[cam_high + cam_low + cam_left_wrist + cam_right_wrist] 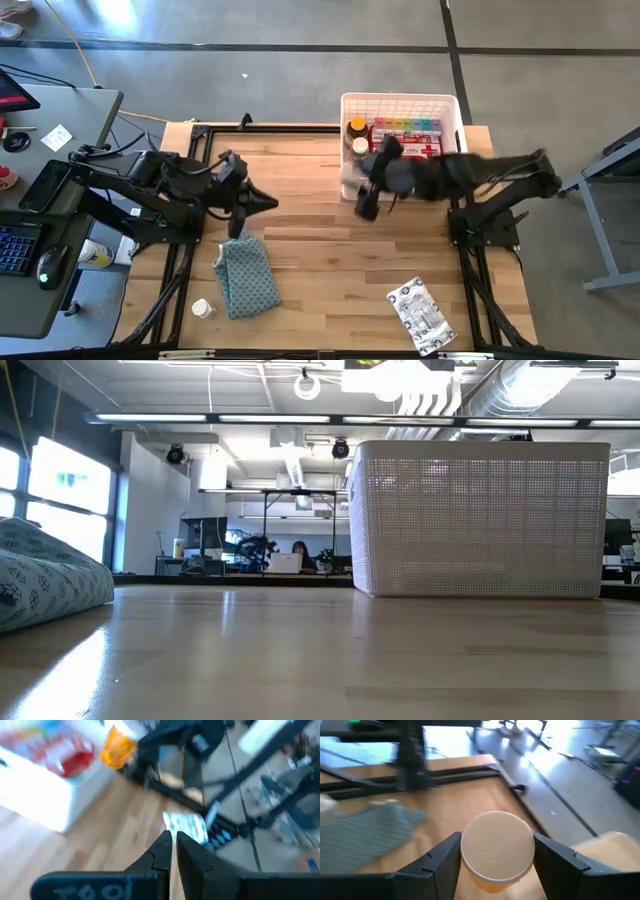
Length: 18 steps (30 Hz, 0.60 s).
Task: Pick & place medical supplies in basket/bin
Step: Put the orange pill bottle into the white bin
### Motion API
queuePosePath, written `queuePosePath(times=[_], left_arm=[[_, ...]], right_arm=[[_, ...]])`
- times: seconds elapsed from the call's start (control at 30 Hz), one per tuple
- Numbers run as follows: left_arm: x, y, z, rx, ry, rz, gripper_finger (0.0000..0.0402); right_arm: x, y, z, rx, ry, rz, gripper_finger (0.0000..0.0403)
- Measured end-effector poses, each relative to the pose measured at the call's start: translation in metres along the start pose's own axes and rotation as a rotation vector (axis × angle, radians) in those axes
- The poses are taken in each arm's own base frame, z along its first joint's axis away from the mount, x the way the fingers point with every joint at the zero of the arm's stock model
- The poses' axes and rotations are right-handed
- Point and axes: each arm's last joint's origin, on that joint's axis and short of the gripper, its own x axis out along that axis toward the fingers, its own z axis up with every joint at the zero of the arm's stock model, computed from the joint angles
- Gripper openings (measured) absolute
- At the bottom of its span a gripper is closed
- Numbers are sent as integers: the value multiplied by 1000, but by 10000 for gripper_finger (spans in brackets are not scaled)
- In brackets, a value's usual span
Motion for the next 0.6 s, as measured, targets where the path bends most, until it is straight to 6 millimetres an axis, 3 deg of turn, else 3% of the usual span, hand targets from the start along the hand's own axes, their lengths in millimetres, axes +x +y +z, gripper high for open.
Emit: queuePosePath(times=[0.23, 0.43, 0.6], left_arm=[[13, 1, 18, 119, -198, 94, 62], [26, 38, 39, 120, -152, 89, 62], [24, 67, 56, 157, -168, 93, 62]], right_arm=[[17, -69, 3, -14, 87, -88, 216], [51, -116, -18, 61, 169, -89, 216], [79, -135, -49, 131, 211, -11, 216]])
